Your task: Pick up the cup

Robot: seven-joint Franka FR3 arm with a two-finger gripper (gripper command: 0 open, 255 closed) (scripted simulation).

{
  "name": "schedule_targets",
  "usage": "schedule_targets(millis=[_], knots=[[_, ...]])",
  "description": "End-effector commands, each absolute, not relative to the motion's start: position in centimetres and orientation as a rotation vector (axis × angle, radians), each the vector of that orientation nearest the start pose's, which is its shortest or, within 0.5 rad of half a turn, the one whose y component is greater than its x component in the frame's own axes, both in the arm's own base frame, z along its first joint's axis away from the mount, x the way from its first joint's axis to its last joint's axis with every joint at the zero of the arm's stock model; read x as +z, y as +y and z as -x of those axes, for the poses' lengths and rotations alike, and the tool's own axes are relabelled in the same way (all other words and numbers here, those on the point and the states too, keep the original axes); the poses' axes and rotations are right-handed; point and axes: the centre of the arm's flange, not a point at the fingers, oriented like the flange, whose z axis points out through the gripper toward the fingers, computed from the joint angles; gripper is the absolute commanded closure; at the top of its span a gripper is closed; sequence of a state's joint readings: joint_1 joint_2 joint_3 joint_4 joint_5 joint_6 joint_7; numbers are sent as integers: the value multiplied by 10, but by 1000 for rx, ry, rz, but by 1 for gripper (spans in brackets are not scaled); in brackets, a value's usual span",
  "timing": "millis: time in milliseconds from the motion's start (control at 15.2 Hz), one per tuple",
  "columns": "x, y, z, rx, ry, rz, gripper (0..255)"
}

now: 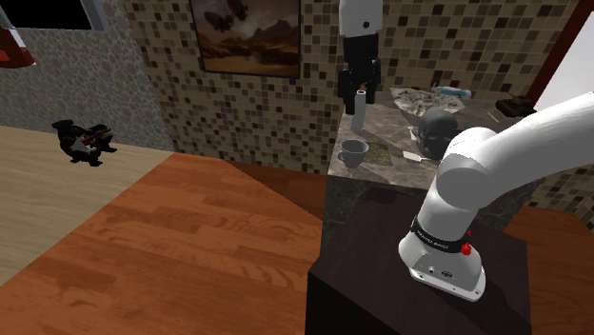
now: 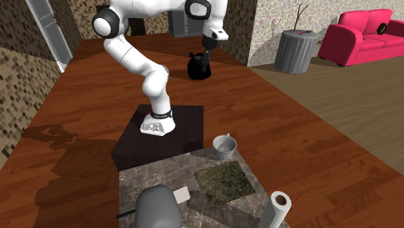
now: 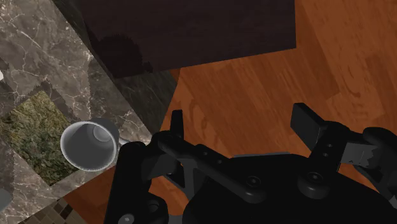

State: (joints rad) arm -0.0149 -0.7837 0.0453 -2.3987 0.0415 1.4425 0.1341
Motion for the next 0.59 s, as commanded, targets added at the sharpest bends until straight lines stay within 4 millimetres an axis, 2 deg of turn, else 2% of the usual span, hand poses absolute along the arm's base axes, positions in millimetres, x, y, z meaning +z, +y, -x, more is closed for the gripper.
schedule_targets(millis=[0,528], knots=[[560,17,-291,272,185,3128,0],[480,-38,-326,267,216,3161,0]])
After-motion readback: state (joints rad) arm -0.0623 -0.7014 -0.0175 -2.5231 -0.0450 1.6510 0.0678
